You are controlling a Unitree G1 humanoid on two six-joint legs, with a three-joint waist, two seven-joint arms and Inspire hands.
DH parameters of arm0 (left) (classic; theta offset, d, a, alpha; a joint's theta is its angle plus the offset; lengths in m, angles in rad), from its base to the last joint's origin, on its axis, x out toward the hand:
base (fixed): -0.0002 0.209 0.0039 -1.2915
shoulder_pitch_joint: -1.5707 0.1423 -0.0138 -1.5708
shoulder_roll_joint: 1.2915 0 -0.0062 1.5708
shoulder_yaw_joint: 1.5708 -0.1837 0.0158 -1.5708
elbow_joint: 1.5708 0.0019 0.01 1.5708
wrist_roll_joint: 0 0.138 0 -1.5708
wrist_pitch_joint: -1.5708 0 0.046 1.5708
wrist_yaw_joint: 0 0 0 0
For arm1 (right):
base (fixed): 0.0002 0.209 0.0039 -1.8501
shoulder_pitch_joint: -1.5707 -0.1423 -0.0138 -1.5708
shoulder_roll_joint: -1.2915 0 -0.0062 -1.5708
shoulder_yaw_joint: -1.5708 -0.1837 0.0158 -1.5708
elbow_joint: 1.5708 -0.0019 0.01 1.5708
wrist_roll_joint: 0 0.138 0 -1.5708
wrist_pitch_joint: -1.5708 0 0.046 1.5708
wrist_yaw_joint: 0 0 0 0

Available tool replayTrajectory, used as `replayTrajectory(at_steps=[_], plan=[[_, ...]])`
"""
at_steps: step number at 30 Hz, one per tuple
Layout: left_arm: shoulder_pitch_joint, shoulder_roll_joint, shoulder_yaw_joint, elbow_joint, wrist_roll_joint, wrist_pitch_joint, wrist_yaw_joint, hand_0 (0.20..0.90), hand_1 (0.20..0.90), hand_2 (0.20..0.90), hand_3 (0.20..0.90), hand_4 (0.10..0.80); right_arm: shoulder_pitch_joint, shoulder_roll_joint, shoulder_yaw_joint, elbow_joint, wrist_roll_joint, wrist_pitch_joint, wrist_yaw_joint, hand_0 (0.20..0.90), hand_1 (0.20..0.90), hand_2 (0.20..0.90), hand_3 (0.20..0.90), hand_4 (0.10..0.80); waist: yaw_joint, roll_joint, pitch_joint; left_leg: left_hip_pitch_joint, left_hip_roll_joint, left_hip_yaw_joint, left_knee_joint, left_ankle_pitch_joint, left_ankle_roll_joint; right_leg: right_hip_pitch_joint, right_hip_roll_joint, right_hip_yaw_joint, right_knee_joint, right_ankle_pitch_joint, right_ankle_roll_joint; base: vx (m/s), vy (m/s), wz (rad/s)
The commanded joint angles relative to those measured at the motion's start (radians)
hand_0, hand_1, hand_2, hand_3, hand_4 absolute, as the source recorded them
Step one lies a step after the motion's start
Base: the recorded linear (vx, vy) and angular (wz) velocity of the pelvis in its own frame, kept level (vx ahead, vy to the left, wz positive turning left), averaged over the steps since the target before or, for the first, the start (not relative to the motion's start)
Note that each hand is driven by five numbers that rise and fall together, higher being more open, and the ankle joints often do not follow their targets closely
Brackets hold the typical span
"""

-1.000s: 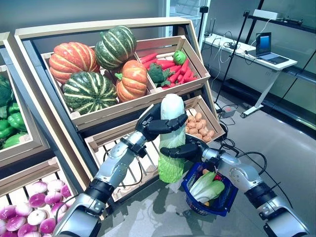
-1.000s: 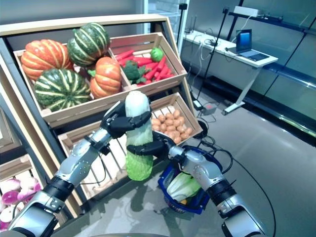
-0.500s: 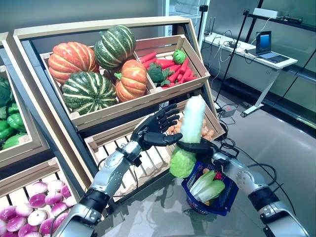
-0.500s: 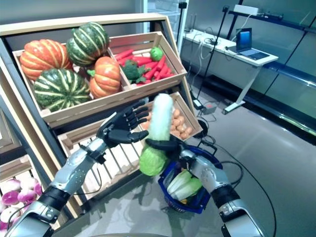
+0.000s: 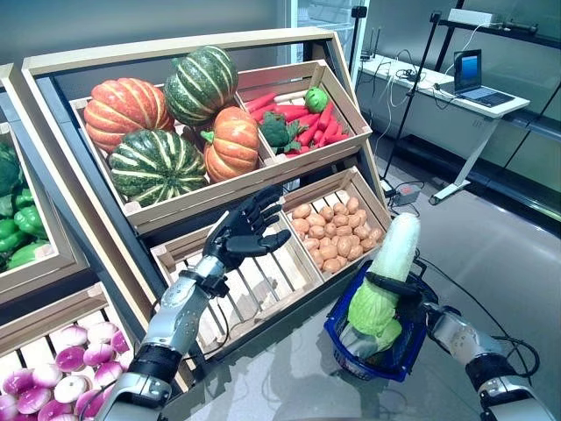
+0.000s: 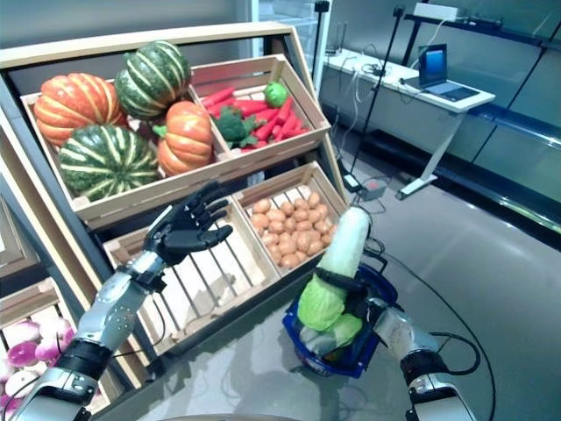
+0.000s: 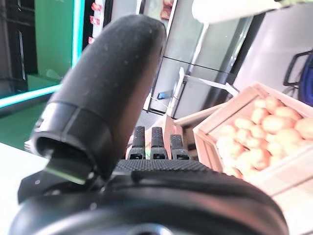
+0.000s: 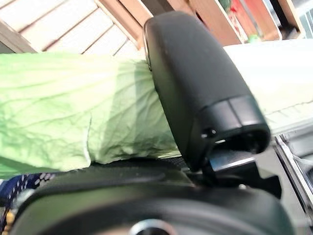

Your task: Put vegetables into the basket

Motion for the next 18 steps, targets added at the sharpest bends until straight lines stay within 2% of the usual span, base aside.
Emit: replayTrajectory(at_steps=[1,4,7,8,12,15,18], plan=[[-0.112,0.039,0.049,-0.01,-0.031,-0.101,-0.007,0.9,0.9,0.9,0.9,0.8,-0.159,-0.057,-0.087,0.004,-0.001,-0.136,-0.013,0.3,0.3,0.3,0.3,0.4,0.016,-0.006,0.011,-0.01,-0.033,-0.016,0.002,-0.068,0.016,0.009,-0.018,0.03,0.042,-0.042,-0.034,-0.061,0.003,-0.04],[-0.146,0.042,0.031,0.008,-0.041,-0.119,0.023,0.9,0.9,0.9,0.9,0.8,-0.21,-0.066,-0.092,0.07,-0.002,-0.165,-0.063,0.3,0.3,0.3,0.3,0.4,0.027,0.003,0.06,-0.044,-0.031,-0.024,0.043,-0.061,0.017,-0.054,-0.034,0.025,0.16,-0.085,-0.039,-0.157,-0.007,-0.03],[-0.201,0.056,0.018,0.032,-0.06,-0.144,0.025,0.9,0.9,0.9,0.9,0.8,-0.272,-0.083,-0.081,0.112,0.001,-0.194,-0.108,0.3,0.3,0.3,0.3,0.4,0.033,0.007,0.13,-0.142,-0.026,-0.044,0.172,-0.086,0.011,-0.144,-0.054,0.033,0.275,-0.116,-0.045,-0.316,-0.029,0.03],[-0.244,0.068,0.012,0.043,-0.087,-0.162,0.025,0.9,0.9,0.9,0.9,0.8,-0.323,-0.109,-0.078,0.157,0.008,-0.214,-0.117,0.3,0.3,0.3,0.3,0.4,0.039,0.008,0.197,-0.224,-0.017,-0.059,0.277,-0.105,0.004,-0.204,-0.074,0.039,0.358,-0.135,-0.05,-0.441,-0.047,0.13],[-0.283,0.074,0.01,0.043,-0.132,-0.186,0.026,0.9,0.9,0.9,0.9,0.8,-0.411,-0.148,-0.069,0.244,-0.006,-0.236,-0.139,0.3,0.3,0.3,0.3,0.4,0.051,0.007,0.279,-0.366,-0.007,-0.072,0.457,-0.162,0.013,-0.318,-0.108,0.044,0.51,-0.178,-0.066,-0.297,-0.014,0.16],[-0.29,0.075,0.008,0.04,-0.141,-0.19,0.028,0.9,0.9,0.9,0.9,0.8,-0.442,-0.174,-0.061,0.277,-0.007,-0.238,-0.136,0.3,0.3,0.3,0.3,0.4,0.056,0.01,0.303,-0.42,0.0,-0.075,0.538,-0.203,0.021,-0.375,-0.124,0.052,0.604,-0.217,-0.072,-0.157,0.037,0.03],[-0.298,0.076,-0.001,0.042,-0.172,-0.195,0.03,0.9,0.9,0.9,0.9,0.8,-0.49,-0.217,-0.062,0.337,0.02,-0.235,-0.128,0.3,0.3,0.3,0.3,0.4,0.062,0.021,0.335,-0.513,0.007,-0.07,0.666,-0.26,0.03,-0.472,-0.157,0.06,0.758,-0.269,-0.084,-0.145,0.042,0.06]])
